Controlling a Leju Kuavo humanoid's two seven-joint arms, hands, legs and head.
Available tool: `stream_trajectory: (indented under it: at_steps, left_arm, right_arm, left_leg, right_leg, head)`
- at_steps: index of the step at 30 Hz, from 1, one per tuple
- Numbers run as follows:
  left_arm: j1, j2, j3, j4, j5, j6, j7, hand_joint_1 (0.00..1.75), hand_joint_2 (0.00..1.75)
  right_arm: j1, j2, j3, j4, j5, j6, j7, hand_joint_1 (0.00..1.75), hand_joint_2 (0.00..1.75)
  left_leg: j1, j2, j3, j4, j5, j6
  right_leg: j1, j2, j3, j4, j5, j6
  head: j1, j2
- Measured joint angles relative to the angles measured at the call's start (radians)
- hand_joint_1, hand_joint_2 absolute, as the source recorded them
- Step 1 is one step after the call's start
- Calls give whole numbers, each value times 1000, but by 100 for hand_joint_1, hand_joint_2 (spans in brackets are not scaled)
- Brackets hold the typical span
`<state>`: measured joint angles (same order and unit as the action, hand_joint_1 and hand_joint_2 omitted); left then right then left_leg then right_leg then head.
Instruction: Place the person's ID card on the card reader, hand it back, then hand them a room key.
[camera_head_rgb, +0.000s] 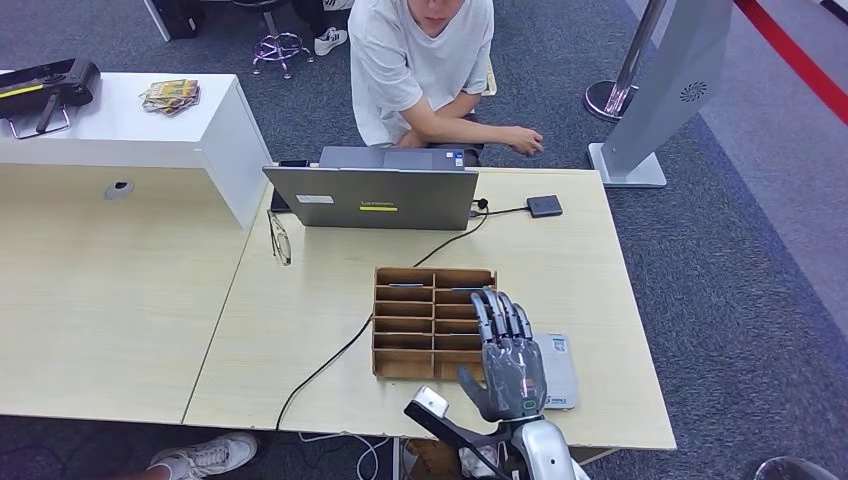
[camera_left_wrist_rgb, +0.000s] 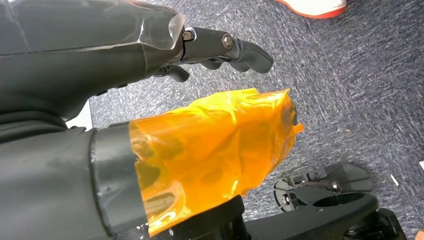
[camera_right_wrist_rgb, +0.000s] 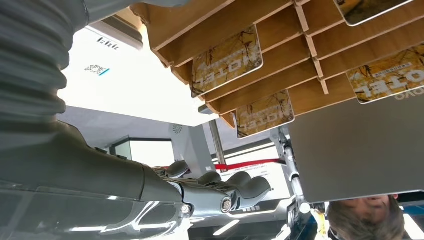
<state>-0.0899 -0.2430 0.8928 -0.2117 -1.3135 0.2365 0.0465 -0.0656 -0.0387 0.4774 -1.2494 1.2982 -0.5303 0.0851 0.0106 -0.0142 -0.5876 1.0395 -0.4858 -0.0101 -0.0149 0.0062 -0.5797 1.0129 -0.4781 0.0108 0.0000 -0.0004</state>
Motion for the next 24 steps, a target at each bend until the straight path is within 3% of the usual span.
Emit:
stream_trajectory:
  at_steps: [8,20,24]
  left_arm:
    - [0,-1,-2,0,0,-4,0,0,0]
    - [-1,-1,-6,0,0,-6,0,0,0]
    - [-1,-1,-6,0,0,-6,0,0,0]
  right_arm:
    - [-4,1,-6,12,-9,5,-9,17,175]
    - [-10,3,-17,17,-19,6,-23,70,175]
    - [-11,4,-19,19,-20,7,-23,69,175]
  left_leg:
    - [0,0,0,0,0,0]
    - [0,0,0,0,0,0]
    - [0,0,0,0,0,0]
  right_leg:
    - [0,0,0,0,0,0]
    - [0,0,0,0,0,0]
    - [0,0,0,0,0,0]
  head:
    - [0,0]
    - [0,0]
    - [0,0]
